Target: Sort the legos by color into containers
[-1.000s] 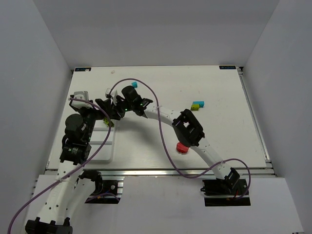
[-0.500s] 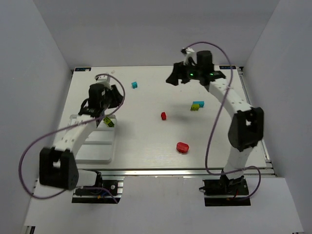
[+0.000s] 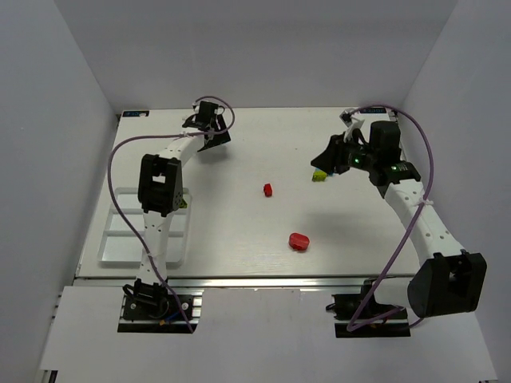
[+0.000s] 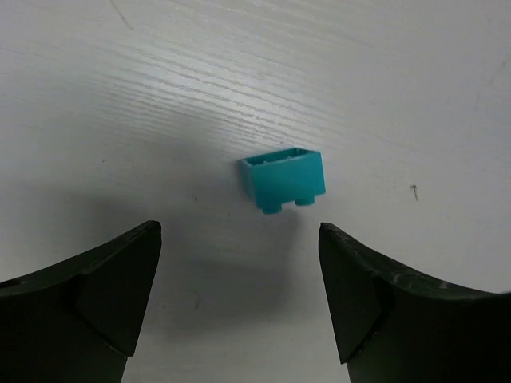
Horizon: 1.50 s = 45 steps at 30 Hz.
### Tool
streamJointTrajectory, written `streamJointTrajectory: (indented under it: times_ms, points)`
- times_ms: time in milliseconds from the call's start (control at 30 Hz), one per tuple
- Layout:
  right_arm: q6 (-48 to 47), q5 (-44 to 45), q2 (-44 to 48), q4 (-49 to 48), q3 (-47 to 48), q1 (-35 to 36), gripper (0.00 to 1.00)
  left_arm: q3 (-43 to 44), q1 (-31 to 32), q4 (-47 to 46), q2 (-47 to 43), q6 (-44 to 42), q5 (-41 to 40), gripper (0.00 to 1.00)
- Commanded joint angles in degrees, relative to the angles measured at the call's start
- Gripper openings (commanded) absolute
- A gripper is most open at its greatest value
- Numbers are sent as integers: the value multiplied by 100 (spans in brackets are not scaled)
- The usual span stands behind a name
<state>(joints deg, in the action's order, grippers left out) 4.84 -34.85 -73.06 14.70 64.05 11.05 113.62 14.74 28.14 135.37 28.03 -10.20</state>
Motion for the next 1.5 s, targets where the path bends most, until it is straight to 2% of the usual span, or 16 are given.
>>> streamJointTrajectory:
  times_ms: [0, 33, 233, 367, 500, 533, 600, 633, 767, 900, 1000, 1100, 1267, 1400, 1467]
  points:
    - [104, -381, 221, -178, -121, -261, 38, 608, 117, 246, 138, 1, -554, 91]
    - [174, -556, 283, -230, -182, -348, 38, 695, 117, 166, 191, 1, -571, 98]
    - [245, -760, 485, -371, -314, -463, 40, 1521, 283, 314, 806, 53, -720, 98]
    - [280, -830, 512, -380, -332, -568, 40, 1531, 345, 367, 947, 158, -949, 96]
    - [307, -909, 503, -406, -350, -639, 40, 1479, 345, 473, 1026, 220, -1028, 86]
    - [316, -936, 503, -406, -358, -656, 40, 1478, 345, 490, 1035, 220, -1046, 78]
    - [333, -945, 512, -424, -376, -674, 40, 1461, 345, 491, 1061, 220, -1046, 68]
    - [325, -971, 512, -424, -376, -709, 40, 1470, 345, 491, 1070, 220, -1028, 57]
    - [333, -1059, 556, -477, -428, -762, 39, 1452, 345, 403, 1053, 203, -967, 39]
    - [351, -1112, 573, -521, -490, -797, 39, 1400, 345, 289, 852, 89, -905, 27]
    - [324, -1173, 556, -529, -516, -832, 38, 770, 345, -27, 344, -113, -757, 21]
    - [272, -1278, 512, -512, -525, -841, 38, 110, 398, -475, -255, -332, -485, 20]
    - [140, -1261, 380, -450, -534, -841, 38, -1400, 398, -949, -1792, -474, -124, 18]
    - [26, -1270, 275, -389, -534, -850, 38, -2229, 398, -837, -2751, -474, 114, 16]
    - [-1, -1252, 231, -398, -534, -841, 37, -2789, 328, -531, -3329, -352, 114, 11]
